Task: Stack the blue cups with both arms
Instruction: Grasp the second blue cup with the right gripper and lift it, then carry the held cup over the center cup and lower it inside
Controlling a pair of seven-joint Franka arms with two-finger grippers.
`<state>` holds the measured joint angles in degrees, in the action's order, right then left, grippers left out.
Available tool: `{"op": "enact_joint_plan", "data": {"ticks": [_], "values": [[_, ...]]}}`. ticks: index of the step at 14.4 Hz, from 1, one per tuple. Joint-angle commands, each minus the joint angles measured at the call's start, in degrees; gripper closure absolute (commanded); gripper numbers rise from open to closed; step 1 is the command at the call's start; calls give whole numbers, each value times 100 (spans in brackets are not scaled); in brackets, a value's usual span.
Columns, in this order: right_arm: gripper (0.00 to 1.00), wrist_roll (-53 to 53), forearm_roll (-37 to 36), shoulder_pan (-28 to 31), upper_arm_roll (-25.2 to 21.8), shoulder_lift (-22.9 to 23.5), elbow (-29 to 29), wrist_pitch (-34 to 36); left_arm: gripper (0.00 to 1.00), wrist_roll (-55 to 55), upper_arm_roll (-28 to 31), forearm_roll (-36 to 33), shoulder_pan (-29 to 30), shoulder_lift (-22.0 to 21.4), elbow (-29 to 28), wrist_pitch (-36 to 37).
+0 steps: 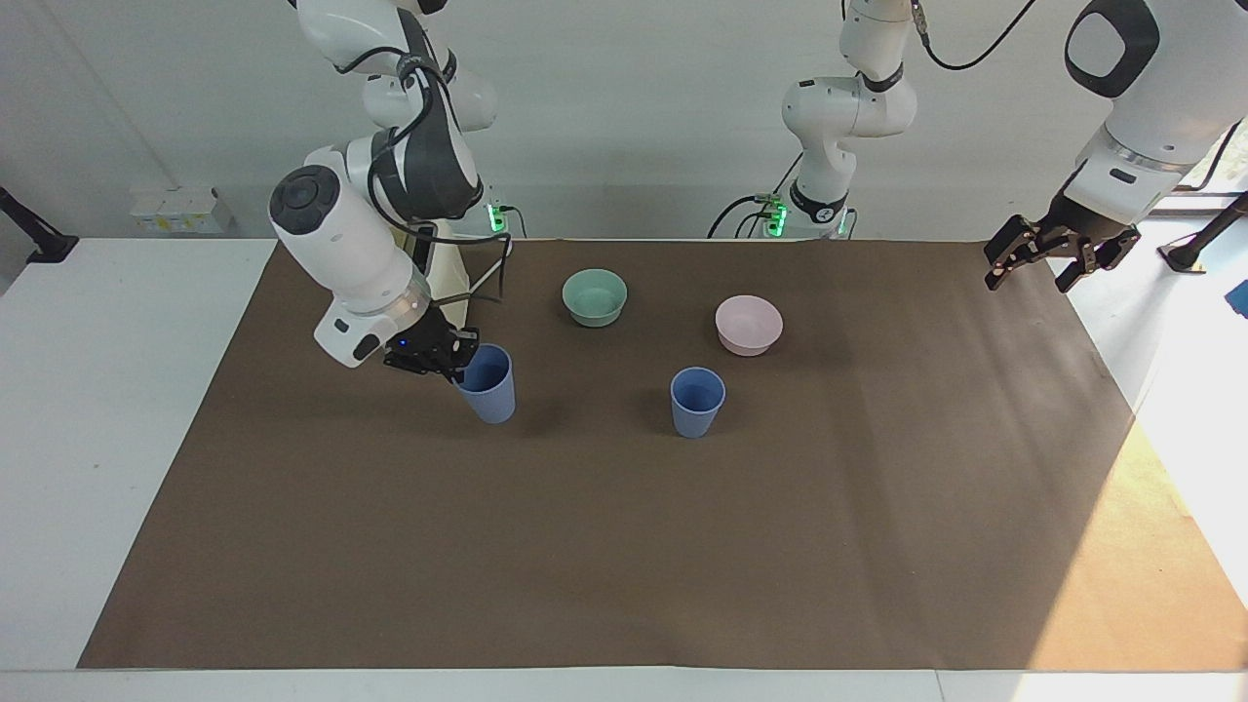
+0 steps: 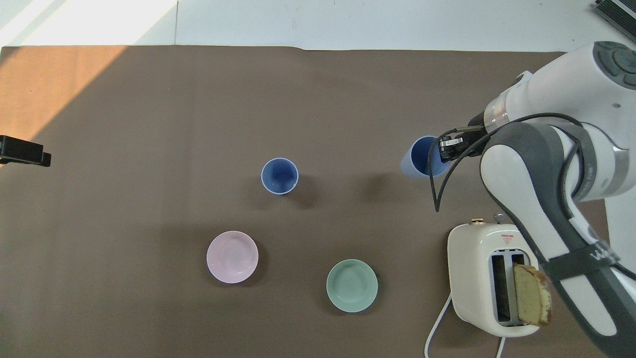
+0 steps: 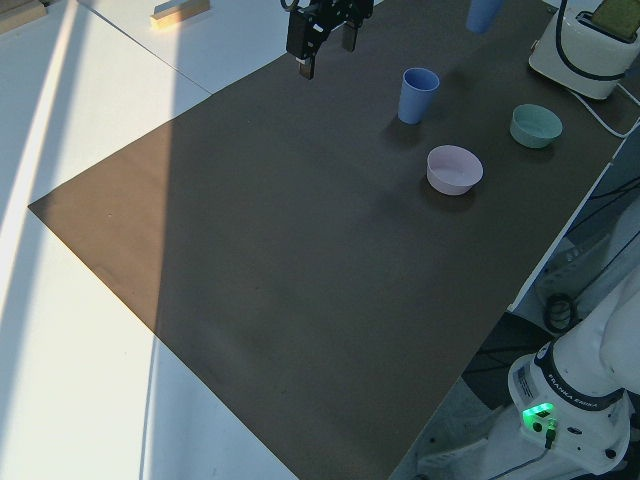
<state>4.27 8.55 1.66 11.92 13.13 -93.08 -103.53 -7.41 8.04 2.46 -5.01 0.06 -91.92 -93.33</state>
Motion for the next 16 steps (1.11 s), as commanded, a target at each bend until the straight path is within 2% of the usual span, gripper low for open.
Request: {"op": "enact_joint_plan", "data": {"ticks": [1, 4, 10, 16], "values": [[100, 905, -37, -506, 162, 49, 517, 228, 0, -33, -66, -132, 44, 12, 86, 96], [100, 1715, -546, -1253, 162, 163, 887, 263, 0, -24, -66, -132, 9, 12, 86, 96], [100, 3094, -565, -2080, 162, 637, 1670, 97, 0, -33, -66, -132, 27, 12, 86, 96], [100, 3528, -582, -2450, 171, 1077, 1723, -545, 0, -33, -66, -132, 35, 12, 86, 96]]}}
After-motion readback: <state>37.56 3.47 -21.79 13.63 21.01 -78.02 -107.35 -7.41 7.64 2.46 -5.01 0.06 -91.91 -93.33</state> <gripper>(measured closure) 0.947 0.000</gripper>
